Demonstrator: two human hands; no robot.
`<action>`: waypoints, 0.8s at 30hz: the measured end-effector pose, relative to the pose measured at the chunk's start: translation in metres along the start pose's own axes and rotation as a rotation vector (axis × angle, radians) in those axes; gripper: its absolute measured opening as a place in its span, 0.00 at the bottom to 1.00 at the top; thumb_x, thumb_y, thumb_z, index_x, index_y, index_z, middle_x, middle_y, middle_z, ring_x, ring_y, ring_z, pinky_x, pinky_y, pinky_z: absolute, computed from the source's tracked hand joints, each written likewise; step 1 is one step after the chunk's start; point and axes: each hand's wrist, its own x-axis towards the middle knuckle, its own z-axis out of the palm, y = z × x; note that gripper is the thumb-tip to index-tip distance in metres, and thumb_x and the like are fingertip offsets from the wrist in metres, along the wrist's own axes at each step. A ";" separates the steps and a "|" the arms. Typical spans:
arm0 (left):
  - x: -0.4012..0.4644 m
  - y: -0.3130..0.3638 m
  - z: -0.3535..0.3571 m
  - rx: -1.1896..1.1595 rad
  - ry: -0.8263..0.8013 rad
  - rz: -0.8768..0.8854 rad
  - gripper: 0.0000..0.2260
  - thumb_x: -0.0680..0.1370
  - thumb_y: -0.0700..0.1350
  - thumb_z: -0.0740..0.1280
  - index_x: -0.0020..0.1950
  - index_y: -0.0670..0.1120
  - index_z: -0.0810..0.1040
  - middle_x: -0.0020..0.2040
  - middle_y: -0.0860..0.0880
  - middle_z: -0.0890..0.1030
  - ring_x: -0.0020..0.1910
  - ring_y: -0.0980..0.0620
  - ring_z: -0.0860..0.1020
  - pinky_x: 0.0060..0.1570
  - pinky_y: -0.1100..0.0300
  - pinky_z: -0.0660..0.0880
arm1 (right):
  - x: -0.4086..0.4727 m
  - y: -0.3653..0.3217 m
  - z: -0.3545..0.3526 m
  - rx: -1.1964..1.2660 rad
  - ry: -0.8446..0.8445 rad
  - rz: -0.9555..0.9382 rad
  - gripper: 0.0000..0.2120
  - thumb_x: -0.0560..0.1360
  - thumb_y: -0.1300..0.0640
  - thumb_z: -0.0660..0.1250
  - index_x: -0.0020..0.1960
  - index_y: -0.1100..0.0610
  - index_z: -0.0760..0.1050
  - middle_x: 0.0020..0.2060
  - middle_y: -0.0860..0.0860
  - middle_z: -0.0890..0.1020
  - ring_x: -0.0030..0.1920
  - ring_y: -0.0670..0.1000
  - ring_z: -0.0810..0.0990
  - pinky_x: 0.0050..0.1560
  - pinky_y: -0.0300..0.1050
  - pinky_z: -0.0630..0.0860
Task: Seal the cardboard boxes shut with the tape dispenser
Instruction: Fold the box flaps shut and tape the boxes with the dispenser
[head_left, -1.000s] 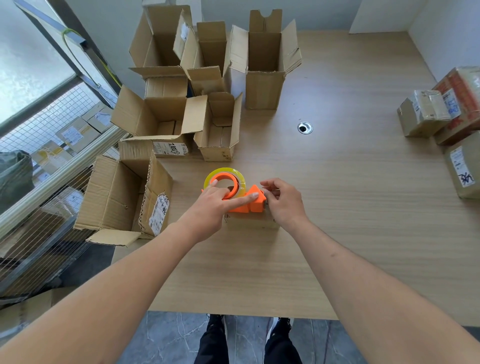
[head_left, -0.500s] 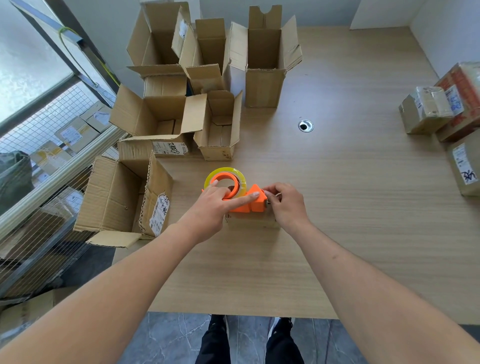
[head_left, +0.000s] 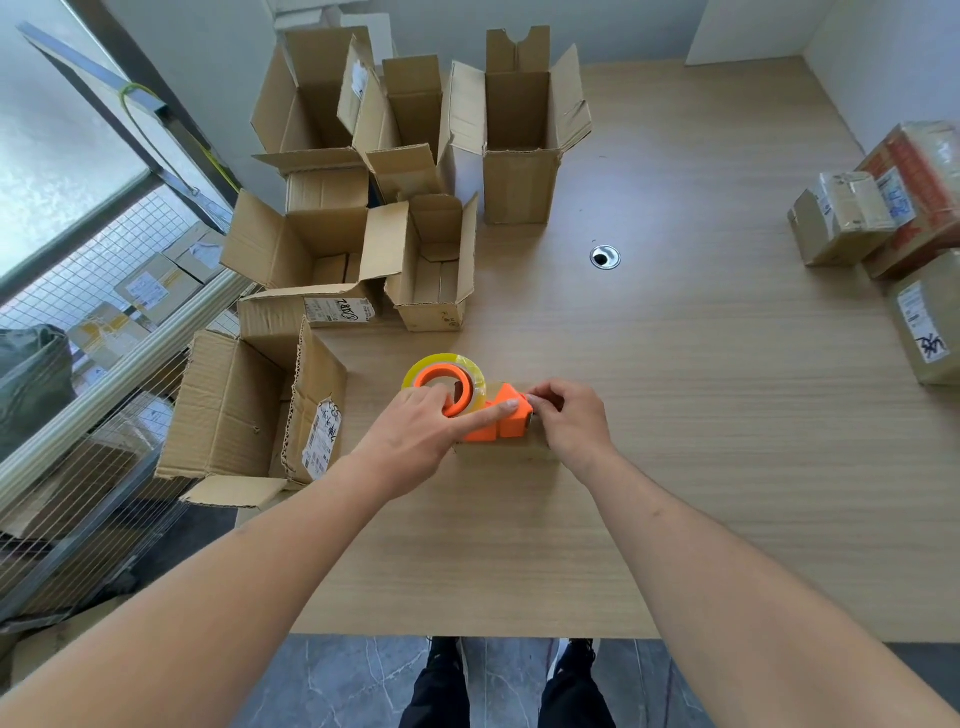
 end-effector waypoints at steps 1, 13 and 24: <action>-0.004 -0.003 -0.002 0.010 -0.026 0.012 0.41 0.80 0.39 0.64 0.80 0.69 0.45 0.43 0.49 0.65 0.37 0.48 0.64 0.40 0.52 0.68 | 0.000 0.000 0.001 0.008 -0.020 0.013 0.06 0.76 0.61 0.73 0.41 0.53 0.83 0.37 0.44 0.83 0.41 0.44 0.80 0.45 0.37 0.73; -0.003 -0.013 -0.010 -0.057 -0.163 -0.066 0.40 0.82 0.41 0.62 0.78 0.71 0.39 0.43 0.48 0.66 0.37 0.49 0.65 0.40 0.53 0.66 | -0.007 0.019 -0.067 0.121 0.076 0.220 0.04 0.78 0.58 0.72 0.44 0.56 0.83 0.37 0.47 0.82 0.37 0.45 0.78 0.44 0.46 0.77; 0.010 -0.013 -0.013 -0.123 -0.218 -0.092 0.35 0.85 0.47 0.59 0.76 0.74 0.39 0.44 0.50 0.64 0.40 0.52 0.64 0.41 0.56 0.64 | 0.002 0.026 -0.064 0.032 0.069 0.392 0.07 0.76 0.56 0.73 0.39 0.52 0.83 0.40 0.51 0.85 0.43 0.51 0.81 0.38 0.50 0.83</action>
